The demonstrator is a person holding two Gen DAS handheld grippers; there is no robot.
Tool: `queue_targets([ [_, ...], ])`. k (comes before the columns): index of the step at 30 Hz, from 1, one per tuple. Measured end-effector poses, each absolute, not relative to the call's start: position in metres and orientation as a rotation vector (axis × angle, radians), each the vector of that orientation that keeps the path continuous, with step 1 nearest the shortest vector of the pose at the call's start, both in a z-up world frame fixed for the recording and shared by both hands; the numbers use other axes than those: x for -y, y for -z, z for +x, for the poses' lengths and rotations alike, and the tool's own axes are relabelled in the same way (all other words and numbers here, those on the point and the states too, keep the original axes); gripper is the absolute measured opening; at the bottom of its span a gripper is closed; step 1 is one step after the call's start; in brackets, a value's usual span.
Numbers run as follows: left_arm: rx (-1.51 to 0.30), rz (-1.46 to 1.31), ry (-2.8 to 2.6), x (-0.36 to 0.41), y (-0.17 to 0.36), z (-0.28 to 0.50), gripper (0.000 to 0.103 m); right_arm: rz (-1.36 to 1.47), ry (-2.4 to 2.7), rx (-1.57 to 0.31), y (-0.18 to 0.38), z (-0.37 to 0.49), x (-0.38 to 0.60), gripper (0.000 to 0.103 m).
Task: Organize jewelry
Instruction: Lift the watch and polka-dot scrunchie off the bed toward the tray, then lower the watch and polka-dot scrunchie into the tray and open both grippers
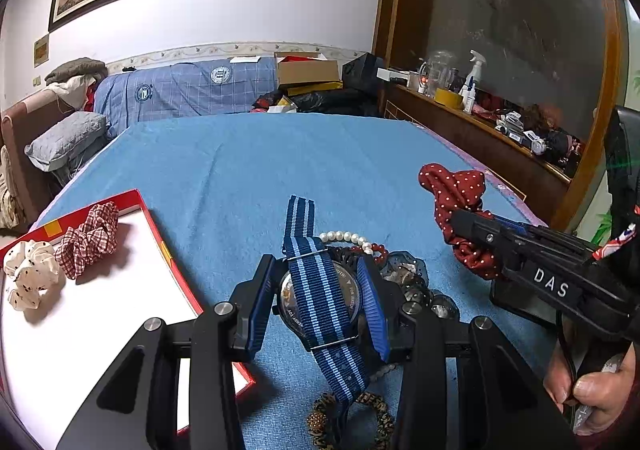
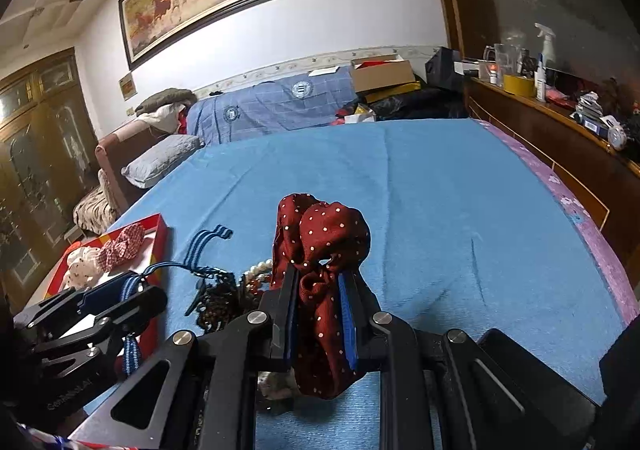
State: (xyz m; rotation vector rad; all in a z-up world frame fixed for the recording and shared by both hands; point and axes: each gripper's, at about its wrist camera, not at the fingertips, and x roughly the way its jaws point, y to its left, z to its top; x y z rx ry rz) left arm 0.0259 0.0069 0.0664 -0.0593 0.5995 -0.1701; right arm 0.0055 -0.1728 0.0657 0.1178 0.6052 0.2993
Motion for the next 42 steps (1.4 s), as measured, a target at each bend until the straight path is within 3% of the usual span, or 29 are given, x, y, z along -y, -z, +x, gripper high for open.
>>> queue_targets([
  [27, -0.579, -0.047, 0.154, -0.004, -0.07, 0.022, 0.04, 0.081, -0.332, -0.597, -0.065, -0.001, 0.161, 0.02],
  [42, -0.505, -0.094, 0.068, -0.04, -0.104, -0.009, 0.04, 0.15, -0.338, -0.564, -0.072, -0.004, 0.169, 0.02],
])
